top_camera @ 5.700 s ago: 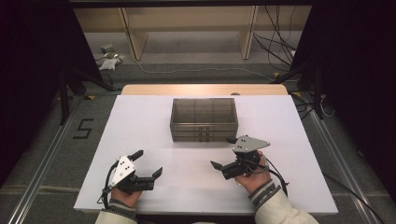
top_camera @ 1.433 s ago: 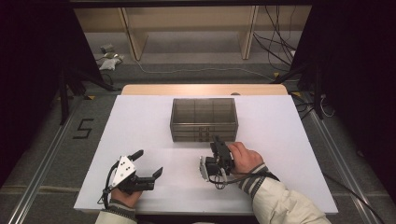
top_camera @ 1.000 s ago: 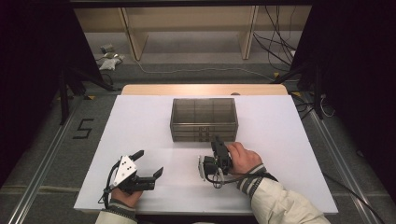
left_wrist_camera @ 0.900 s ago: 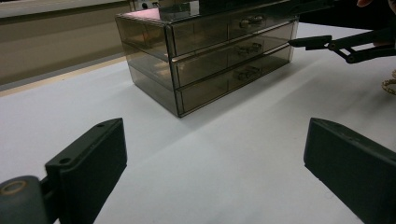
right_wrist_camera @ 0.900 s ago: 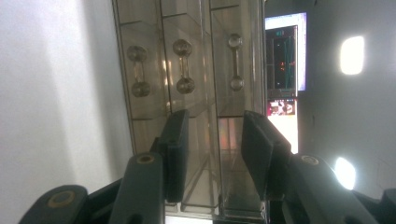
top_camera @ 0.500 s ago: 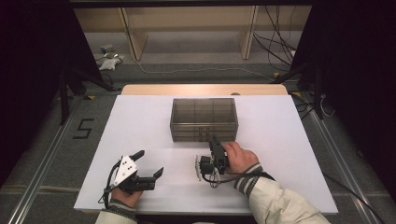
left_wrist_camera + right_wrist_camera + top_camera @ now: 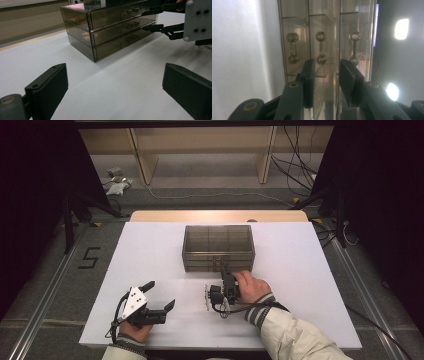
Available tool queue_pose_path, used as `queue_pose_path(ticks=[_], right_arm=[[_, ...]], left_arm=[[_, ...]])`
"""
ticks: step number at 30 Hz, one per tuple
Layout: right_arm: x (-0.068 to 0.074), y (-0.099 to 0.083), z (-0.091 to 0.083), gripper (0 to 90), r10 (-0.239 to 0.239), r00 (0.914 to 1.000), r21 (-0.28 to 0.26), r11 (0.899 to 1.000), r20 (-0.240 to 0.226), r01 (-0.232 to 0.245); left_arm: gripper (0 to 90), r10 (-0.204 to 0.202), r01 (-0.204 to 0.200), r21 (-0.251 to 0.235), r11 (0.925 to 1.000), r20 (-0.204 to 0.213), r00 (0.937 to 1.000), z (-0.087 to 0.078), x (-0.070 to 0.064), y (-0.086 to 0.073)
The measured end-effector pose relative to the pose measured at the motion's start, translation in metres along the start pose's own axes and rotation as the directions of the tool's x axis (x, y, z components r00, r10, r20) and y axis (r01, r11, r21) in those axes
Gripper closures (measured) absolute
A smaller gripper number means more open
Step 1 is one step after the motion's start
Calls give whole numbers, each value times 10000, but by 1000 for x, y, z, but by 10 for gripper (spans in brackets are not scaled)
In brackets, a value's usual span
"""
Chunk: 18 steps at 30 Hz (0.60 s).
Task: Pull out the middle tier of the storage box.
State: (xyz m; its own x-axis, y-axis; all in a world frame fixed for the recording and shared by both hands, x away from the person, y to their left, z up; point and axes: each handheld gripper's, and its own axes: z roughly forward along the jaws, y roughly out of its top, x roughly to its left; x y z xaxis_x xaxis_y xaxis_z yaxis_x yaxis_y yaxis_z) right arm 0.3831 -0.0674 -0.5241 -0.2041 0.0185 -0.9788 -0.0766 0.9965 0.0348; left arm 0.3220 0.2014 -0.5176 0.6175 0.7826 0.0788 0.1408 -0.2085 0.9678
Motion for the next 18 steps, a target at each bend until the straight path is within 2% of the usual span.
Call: queue_pose_path(ticks=[7, 15, 18], right_arm=[[4, 2, 6, 692, -213, 9997, 149, 9997, 79, 212], [5, 4, 10, 707, -206, 9997, 300, 9993, 95, 203], [5, 5, 12, 722, -432, 9989, 293, 9987, 189, 426]], left_arm=[[60, 22, -22, -15, 10000, 21, 10000, 0, 0, 0], [61, 1, -1, -27, 10000, 50, 10000, 0, 0, 0], [61, -3, 3, -34, 10000, 60, 10000, 0, 0, 0]])
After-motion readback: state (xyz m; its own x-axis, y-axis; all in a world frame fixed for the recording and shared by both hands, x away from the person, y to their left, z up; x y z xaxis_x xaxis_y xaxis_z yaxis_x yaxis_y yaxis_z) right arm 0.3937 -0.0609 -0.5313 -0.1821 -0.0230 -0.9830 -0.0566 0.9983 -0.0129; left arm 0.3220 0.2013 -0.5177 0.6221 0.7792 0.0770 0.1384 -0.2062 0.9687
